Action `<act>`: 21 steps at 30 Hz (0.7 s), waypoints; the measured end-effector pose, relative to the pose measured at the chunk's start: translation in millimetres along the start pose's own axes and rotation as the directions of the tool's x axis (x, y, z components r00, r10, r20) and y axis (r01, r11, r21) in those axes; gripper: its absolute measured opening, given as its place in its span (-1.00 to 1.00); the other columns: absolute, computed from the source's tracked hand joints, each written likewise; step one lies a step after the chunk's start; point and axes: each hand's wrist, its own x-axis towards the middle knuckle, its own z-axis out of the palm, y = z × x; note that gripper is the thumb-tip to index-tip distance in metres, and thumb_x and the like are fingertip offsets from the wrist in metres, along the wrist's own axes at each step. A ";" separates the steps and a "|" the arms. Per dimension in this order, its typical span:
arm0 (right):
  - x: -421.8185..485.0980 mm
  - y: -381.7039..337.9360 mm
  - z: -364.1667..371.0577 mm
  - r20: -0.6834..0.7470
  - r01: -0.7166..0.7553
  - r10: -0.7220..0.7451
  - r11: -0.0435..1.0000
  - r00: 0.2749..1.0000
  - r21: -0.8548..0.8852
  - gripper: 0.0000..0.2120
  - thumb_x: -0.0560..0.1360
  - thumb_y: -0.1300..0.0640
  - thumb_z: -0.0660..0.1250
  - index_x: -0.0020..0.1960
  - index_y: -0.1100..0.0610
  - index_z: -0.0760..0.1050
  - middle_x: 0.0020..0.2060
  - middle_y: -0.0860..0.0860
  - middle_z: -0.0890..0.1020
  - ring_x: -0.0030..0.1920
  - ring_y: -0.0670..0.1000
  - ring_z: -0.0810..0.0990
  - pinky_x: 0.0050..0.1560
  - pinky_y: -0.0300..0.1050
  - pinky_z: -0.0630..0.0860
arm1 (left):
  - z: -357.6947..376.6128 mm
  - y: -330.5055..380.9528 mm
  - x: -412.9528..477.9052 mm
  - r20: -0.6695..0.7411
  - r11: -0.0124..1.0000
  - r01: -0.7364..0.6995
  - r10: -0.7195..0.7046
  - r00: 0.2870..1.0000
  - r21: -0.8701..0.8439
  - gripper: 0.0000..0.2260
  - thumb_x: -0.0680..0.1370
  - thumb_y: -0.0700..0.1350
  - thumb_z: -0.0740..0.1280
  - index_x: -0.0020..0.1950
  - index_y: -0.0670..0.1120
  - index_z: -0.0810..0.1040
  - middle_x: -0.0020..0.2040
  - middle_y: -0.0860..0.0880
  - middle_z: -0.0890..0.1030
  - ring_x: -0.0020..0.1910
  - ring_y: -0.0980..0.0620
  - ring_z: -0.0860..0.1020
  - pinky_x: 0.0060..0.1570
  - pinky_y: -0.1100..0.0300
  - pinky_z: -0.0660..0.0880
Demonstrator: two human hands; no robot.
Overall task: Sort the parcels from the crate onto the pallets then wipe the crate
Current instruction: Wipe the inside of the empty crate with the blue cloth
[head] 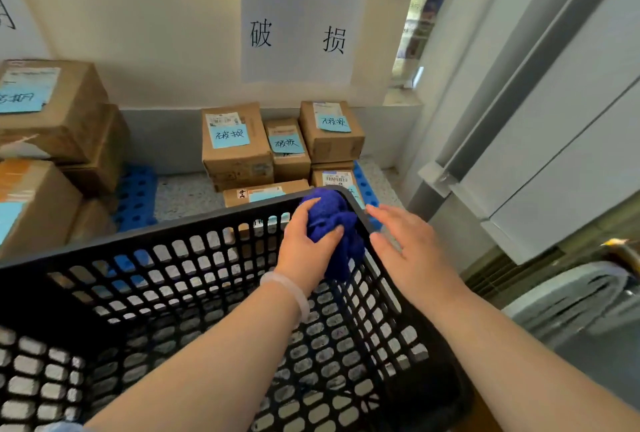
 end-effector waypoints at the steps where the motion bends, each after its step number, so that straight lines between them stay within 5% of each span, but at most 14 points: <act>1: 1.1 2.2 4.2 0.085 -0.057 0.054 0.998 0.995 0.031 -0.53 0.64 -0.05 0.14 0.53 -0.11 0.22 0.49 -0.10 0.31 0.46 -0.11 0.25 0.47 -0.13 0.15 | 6.6 -2.0 7.4 -0.001 0.996 -0.050 0.050 0.999 0.072 -0.48 0.52 -0.05 0.43 0.42 0.19 0.31 0.35 0.09 0.37 0.31 0.12 0.38 0.35 0.14 0.34; 4: 2.5 5.6 13.6 0.315 -0.261 0.206 0.955 0.926 0.142 -0.44 0.67 -0.07 0.08 0.60 -0.15 -0.06 0.55 -0.17 0.12 0.53 -0.15 0.09 0.47 -0.17 0.02 | 25.8 -11.2 19.0 0.045 0.979 -0.130 0.124 0.991 0.157 -0.47 0.55 -0.10 0.39 0.46 0.15 0.29 0.34 0.10 0.24 0.29 0.18 0.26 0.27 0.29 0.21; 9: 4.8 12.9 21.5 0.278 -0.339 0.256 0.888 0.926 0.310 -0.53 0.63 -0.21 0.05 0.52 -0.35 0.05 0.52 -0.23 0.18 0.48 -0.19 0.20 0.53 -0.09 0.09 | 37.9 -72.2 17.8 0.048 0.965 -0.089 0.080 0.996 0.248 -0.51 0.51 -0.29 0.34 0.40 0.04 0.39 0.38 -0.03 0.30 0.37 0.02 0.32 0.30 0.36 0.16; 14: 0.7 8.4 14.2 0.283 -0.380 0.300 0.877 0.911 0.293 -0.59 0.66 -0.16 -0.05 0.49 -0.37 0.12 0.39 -0.34 0.21 0.14 -0.53 0.28 0.16 -0.56 0.09 | 41.0 -122.4 10.2 0.077 0.952 0.120 -0.147 0.986 0.281 -0.55 0.56 -0.26 0.30 0.41 0.04 0.36 0.44 -0.11 0.29 0.38 -0.14 0.35 0.28 0.26 0.21; 18: 0.9 8.3 17.4 0.250 -0.414 0.350 0.864 0.903 0.285 -0.59 0.61 -0.28 -0.15 0.43 -0.48 0.16 0.47 -0.16 0.35 0.43 -0.13 0.31 0.44 -0.16 0.13 | 44.4 -104.9 5.5 0.057 0.990 0.087 -0.094 0.994 0.110 -0.67 0.55 -0.25 0.33 0.13 0.18 0.45 0.27 -0.02 0.39 0.27 -0.05 0.42 0.22 0.28 0.26; 21: 0.7 13.8 18.4 0.224 -0.431 0.376 0.847 0.899 0.312 -0.62 0.57 -0.38 -0.16 0.30 -0.58 0.26 0.42 -0.12 0.42 0.39 -0.03 0.41 0.45 0.12 0.28 | 41.4 -71.7 -3.9 0.041 0.999 -0.034 0.034 0.999 -0.017 -0.65 0.51 -0.20 0.36 -0.01 0.30 0.45 0.20 0.00 0.48 0.19 -0.02 0.49 0.25 0.11 0.40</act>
